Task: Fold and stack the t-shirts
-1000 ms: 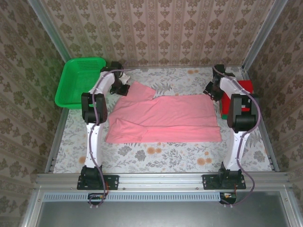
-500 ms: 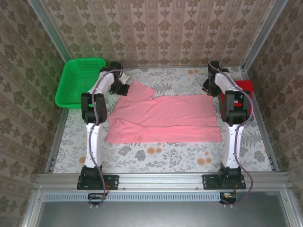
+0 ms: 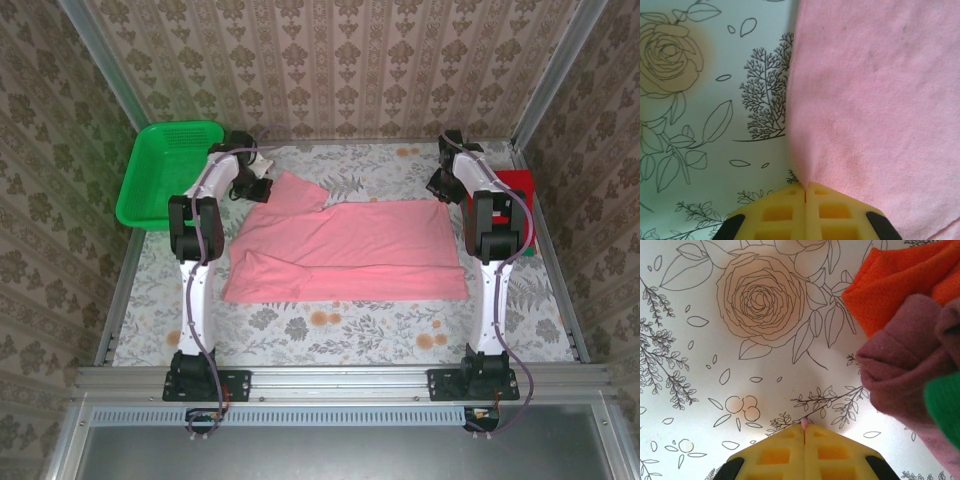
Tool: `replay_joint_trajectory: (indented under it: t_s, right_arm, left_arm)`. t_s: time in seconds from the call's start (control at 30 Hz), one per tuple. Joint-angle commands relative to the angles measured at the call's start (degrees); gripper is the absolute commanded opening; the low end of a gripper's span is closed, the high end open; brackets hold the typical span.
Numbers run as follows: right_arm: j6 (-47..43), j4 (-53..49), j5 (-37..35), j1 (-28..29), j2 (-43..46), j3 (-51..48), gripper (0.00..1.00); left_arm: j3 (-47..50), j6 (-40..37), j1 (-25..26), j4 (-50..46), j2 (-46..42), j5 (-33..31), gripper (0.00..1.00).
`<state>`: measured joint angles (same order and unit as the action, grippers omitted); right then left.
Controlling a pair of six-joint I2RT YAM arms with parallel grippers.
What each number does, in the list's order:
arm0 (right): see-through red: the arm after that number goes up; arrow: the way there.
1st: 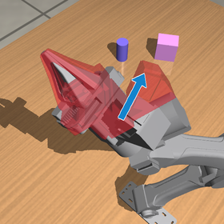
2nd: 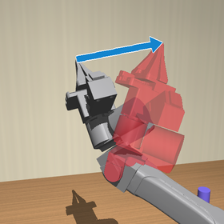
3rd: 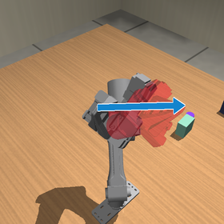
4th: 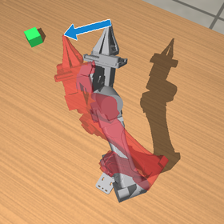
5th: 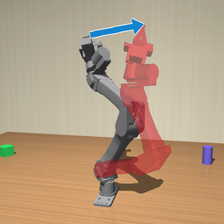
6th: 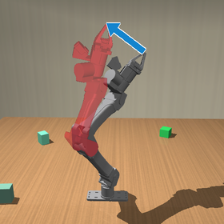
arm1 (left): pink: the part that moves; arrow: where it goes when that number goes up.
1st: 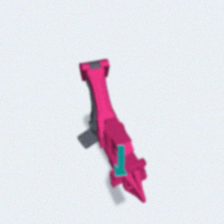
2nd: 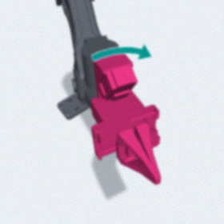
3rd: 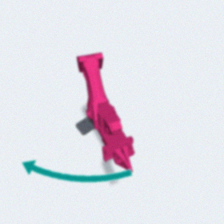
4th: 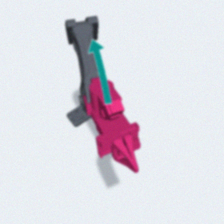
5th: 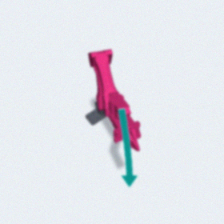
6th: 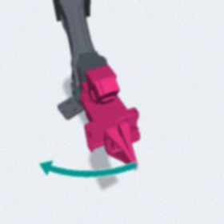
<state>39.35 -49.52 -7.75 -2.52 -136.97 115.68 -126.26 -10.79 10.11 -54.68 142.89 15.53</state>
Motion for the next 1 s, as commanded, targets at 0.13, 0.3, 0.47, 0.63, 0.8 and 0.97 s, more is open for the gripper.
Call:
replay_joint_trajectory:
  t_s: [0.13, 0.3, 0.47, 0.63, 0.8, 0.97]
  right_arm:
    - [-2.66, 2.31, 1.58, -0.09, 7.87, -6.44, 0.00]
    - [-2.63, 8.82, 3.66, -0.81, 17.43, -16.69, 0.00]
    - [-3.46, 11.38, 4.58, -1.08, 25.06, -25.10, 0.00]
    - [-4.23, 12.34, 5.27, -1.42, 33.01, -33.03, 0.00]
    - [-5.35, 11.75, 6.55, -2.28, 41.01, -39.65, 0.00]
    - [-5.80, 10.21, 7.31, -2.40, 47.11, -45.21, 0.00]
  left_arm:
    - [3.29, -4.12, 1.05, 3.05, -5.61, 5.08, 0.00]
    - [9.46, -8.64, 0.71, 6.31, -12.04, 6.26, 0.00]
    - [18.51, -13.05, 0.10, 10.94, -19.81, 9.18, 0.00]
    - [25.65, -15.27, -0.59, 12.49, -26.17, 11.17, 0.00]
    - [31.07, -18.03, -1.06, 11.20, -31.96, 12.84, 0.00]
    - [37.57, -18.82, -1.66, 11.15, -37.95, 14.18, 0.00]
